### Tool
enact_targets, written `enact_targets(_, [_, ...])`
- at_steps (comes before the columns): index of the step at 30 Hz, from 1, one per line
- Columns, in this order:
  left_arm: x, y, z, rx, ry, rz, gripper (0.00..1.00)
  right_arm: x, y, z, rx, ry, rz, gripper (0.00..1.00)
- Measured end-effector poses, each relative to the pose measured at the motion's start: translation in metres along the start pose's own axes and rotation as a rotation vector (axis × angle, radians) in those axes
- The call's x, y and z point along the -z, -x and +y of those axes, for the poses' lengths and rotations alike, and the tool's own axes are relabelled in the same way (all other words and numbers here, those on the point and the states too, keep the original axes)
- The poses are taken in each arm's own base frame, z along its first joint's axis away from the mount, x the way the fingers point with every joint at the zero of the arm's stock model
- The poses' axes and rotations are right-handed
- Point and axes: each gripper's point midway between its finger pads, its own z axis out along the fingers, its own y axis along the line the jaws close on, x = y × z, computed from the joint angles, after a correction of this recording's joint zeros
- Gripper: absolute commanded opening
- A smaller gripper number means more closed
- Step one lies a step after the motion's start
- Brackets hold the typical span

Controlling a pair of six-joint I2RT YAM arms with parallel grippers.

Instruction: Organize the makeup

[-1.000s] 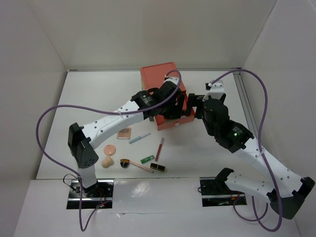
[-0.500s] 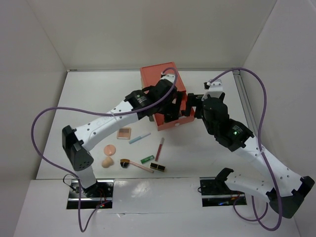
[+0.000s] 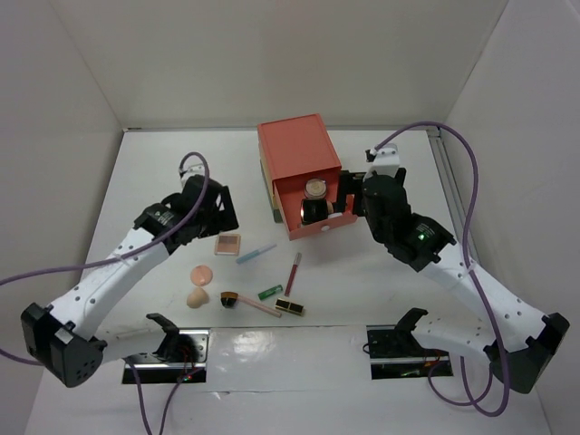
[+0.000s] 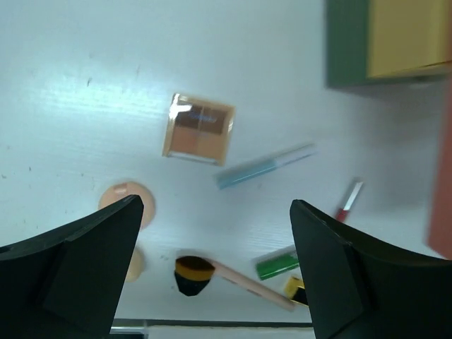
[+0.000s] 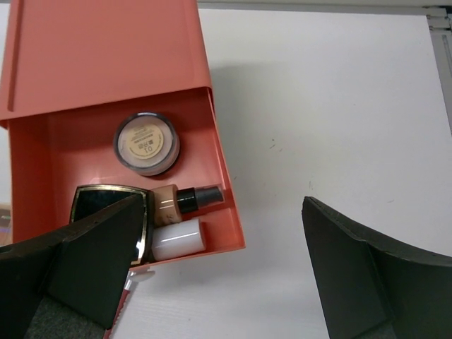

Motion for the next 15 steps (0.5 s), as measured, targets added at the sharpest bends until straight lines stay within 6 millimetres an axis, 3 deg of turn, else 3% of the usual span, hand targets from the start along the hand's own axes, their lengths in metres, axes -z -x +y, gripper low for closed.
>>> enact_targets(3, [-0.04, -0.044, 0.024, -0.022, 0.072, 0.137, 0.99, -0.003, -0.002, -0.002, -0.008, -0.029, 0.004, 1.0])
enact_targets(6, [-0.074, -0.083, 0.031, -0.081, 0.091, 0.265, 0.99, -0.003, 0.002, -0.008, -0.026, -0.058, -0.014, 1.0])
enact_targets(9, [-0.098, -0.099, 0.028, -0.106, 0.084, 0.335, 0.99, -0.003, 0.005, -0.016, -0.032, -0.095, -0.026, 1.0])
enact_targets(15, [-0.132, -0.106, 0.019, -0.132, 0.053, 0.377, 0.99, -0.003, 0.005, -0.021, -0.034, -0.122, -0.032, 1.0])
